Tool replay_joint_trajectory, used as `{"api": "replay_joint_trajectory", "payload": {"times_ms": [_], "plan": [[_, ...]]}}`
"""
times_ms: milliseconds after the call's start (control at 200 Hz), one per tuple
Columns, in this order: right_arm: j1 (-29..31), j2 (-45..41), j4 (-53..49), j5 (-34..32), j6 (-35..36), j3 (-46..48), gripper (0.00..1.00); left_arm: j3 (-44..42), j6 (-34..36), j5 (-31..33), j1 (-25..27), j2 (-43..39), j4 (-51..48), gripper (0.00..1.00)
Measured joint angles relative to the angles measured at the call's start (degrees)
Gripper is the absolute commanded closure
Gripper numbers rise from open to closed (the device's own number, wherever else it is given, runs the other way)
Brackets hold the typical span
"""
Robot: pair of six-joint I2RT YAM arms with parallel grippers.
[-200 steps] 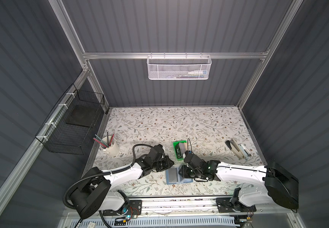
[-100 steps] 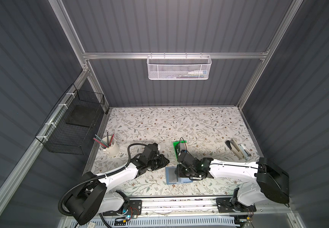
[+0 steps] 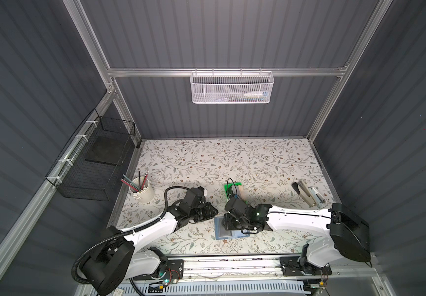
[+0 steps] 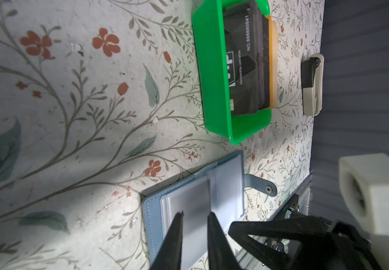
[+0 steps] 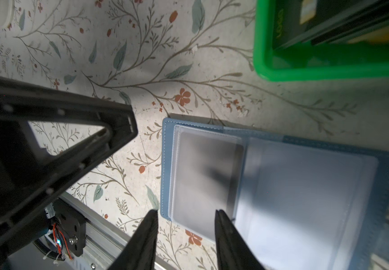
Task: Put the credit cards into the card holder
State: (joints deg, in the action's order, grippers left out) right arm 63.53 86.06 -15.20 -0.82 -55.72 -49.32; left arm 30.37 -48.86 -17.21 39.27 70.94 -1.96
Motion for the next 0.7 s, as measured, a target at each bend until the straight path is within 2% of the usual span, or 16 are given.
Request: {"api": "replay_joint_trajectory", "payload": {"times_ms": [150, 355, 525, 625, 700], "plan": [[-0.33, -3.58, -0.74, -2.58, 1.86, 0.00, 0.39, 1.97, 1.33, 0.94, 0.00, -0.09, -1.92, 0.73], [-2.34, -10.60, 0.00, -7.08, 5.55, 2.05, 0.02, 5.88, 3.76, 3.28, 0.00, -0.63, -4.52, 0.69], [-3.96, -14.60, 1.68, -12.28, 8.26, 4.76, 0.01, 10.29, 5.88, 8.83, 0.00, -1.44, -9.01, 0.64], [-4.26, -15.54, 1.38, -15.13, 9.99, 5.64, 0.01, 10.97, 6.23, 11.98, 0.00, -3.78, -10.05, 0.57], [-5.05, -16.33, 1.42, -15.72, 11.54, 6.01, 0.01, 10.97, 6.21, 13.53, 0.00, -4.70, -10.12, 0.56]]}}
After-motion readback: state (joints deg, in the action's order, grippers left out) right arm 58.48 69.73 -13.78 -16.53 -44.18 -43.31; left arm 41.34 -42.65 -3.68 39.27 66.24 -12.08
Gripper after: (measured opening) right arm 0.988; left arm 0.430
